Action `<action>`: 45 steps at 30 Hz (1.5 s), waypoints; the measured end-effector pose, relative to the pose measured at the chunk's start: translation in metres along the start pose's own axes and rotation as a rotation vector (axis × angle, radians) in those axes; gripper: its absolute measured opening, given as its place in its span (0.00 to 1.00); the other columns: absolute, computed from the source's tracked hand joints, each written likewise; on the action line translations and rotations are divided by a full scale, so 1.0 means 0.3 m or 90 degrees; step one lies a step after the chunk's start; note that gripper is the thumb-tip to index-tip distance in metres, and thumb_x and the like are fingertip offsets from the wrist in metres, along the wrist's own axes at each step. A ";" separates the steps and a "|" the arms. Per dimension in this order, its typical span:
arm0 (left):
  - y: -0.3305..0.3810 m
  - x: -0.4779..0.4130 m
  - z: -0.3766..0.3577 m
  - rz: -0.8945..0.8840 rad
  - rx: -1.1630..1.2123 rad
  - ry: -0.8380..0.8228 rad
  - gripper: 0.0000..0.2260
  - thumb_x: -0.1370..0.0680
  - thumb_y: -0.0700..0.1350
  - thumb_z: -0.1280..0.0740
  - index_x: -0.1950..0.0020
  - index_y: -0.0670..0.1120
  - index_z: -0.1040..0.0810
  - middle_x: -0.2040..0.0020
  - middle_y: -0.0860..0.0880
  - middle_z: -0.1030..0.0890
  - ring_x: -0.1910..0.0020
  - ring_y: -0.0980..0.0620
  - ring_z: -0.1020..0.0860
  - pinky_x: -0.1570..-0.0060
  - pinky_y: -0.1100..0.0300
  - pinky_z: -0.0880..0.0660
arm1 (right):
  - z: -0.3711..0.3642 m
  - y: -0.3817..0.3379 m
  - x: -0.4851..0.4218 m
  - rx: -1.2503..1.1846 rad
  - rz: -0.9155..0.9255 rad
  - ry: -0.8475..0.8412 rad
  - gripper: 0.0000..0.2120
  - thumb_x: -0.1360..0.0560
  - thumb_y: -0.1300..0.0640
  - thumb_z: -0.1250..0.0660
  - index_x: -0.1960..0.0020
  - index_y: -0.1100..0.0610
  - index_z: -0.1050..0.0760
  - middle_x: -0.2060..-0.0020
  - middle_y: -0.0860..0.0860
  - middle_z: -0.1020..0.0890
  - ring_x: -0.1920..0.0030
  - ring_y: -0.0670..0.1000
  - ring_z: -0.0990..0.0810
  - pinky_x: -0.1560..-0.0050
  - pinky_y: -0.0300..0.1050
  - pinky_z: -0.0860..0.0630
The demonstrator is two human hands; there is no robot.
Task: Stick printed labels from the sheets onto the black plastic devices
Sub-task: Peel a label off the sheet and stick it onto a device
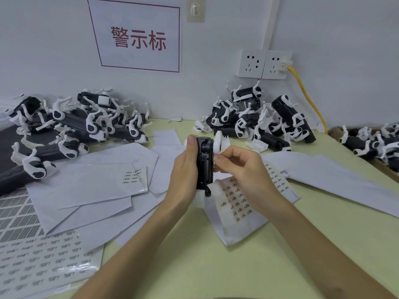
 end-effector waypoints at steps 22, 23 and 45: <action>0.016 -0.012 0.033 0.137 0.146 0.004 0.33 0.30 0.75 0.45 0.64 0.50 0.14 0.64 0.46 0.17 0.66 0.47 0.18 0.62 0.56 0.22 | -0.007 -0.016 -0.004 -0.125 0.029 -0.074 0.08 0.19 0.58 0.35 0.54 0.57 0.19 0.64 0.53 0.19 0.64 0.50 0.20 0.58 0.39 0.23; 0.015 -0.011 0.030 0.134 0.150 -0.006 0.33 0.30 0.75 0.45 0.60 0.49 0.15 0.65 0.45 0.17 0.66 0.46 0.18 0.62 0.56 0.23 | -0.009 -0.018 -0.002 -0.114 0.041 -0.073 0.06 0.19 0.59 0.33 0.53 0.58 0.19 0.64 0.54 0.19 0.64 0.50 0.20 0.59 0.40 0.23; 0.007 0.018 -0.007 0.180 0.117 -0.121 0.38 0.20 0.71 0.52 0.71 0.48 0.16 0.72 0.43 0.19 0.73 0.49 0.21 0.69 0.63 0.23 | -0.016 0.013 0.000 -0.100 0.061 -0.152 0.17 0.23 0.57 0.35 0.53 0.73 0.32 0.71 0.53 0.27 0.71 0.49 0.24 0.67 0.37 0.30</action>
Point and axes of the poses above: each hand's wrist, its own x-axis away from the middle knuckle, its own z-axis out of the back of the hand, y = z × x, the point moved 2 cm from there along -x, towards the middle knuckle
